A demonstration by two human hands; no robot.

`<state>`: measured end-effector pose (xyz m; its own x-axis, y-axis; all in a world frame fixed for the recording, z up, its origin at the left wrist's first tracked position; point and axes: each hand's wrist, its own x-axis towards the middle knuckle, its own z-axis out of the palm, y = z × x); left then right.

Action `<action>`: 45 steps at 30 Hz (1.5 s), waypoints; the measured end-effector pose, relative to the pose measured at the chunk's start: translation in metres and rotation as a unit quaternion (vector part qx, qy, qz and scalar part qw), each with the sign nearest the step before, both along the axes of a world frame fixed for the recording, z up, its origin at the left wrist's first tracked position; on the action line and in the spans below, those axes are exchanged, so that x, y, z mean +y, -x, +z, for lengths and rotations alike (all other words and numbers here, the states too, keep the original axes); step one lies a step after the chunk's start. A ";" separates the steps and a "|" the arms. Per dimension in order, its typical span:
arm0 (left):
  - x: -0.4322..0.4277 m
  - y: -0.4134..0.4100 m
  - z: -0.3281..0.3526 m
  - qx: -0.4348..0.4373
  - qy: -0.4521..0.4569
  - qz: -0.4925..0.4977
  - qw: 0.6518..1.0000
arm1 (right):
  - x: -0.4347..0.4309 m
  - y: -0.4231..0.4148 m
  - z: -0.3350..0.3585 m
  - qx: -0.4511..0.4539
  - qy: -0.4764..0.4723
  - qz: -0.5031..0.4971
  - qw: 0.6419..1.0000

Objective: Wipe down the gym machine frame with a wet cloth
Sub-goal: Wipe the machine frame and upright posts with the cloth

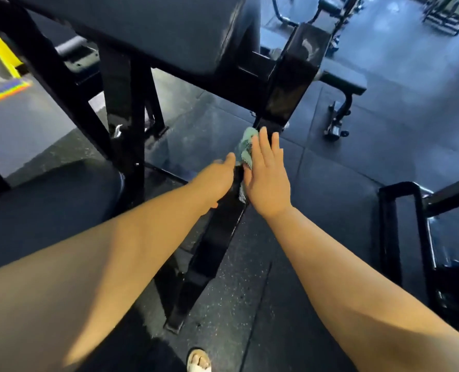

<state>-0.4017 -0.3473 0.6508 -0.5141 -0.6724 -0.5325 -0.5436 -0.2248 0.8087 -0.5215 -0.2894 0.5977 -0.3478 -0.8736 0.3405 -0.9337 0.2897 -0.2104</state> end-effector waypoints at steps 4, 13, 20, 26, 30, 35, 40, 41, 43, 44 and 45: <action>-0.004 0.010 0.012 -0.005 0.014 0.016 1.000 | -0.010 0.002 0.008 -0.072 0.062 -0.020 0.995; -0.003 0.031 0.081 0.049 0.101 -0.007 0.994 | 0.047 0.003 0.079 -0.359 0.182 -0.052 0.914; -0.012 0.053 0.119 0.163 0.177 0.001 0.971 | 0.000 0.029 0.177 -0.199 0.242 -0.005 0.950; -0.022 0.059 0.115 0.236 0.098 0.042 0.966 | -0.068 0.063 0.185 0.050 -0.014 -0.029 0.998; -0.022 0.062 0.117 0.251 0.048 0.074 0.964 | -0.068 0.066 0.192 0.029 -0.032 0.005 0.999; -0.020 0.063 0.109 0.238 0.062 0.118 0.962 | -0.029 0.047 0.166 0.004 0.048 0.087 0.995; -0.015 0.058 0.119 0.229 0.032 0.056 0.971 | -0.077 0.086 0.197 -0.065 0.009 0.001 0.998; -0.017 0.058 0.118 0.235 0.028 0.057 0.970 | -0.075 0.080 0.195 -0.065 0.026 -0.005 0.998; -0.017 0.057 0.114 0.241 0.036 0.071 0.967 | -0.057 0.058 0.177 -0.048 0.067 0.016 0.996; -0.017 0.057 0.113 0.234 0.045 0.071 0.969 | -0.043 0.046 0.168 -0.035 0.093 0.035 0.994; -0.016 0.057 0.112 0.224 0.051 0.064 0.971 | -0.032 0.038 0.162 -0.032 0.105 0.054 0.992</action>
<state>-0.4587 -0.3636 0.7630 -0.5874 -0.7837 -0.2021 -0.1038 -0.1747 0.9791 -0.5593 -0.3211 0.7593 -0.2828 -0.8186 0.5000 -0.9399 0.1325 -0.3146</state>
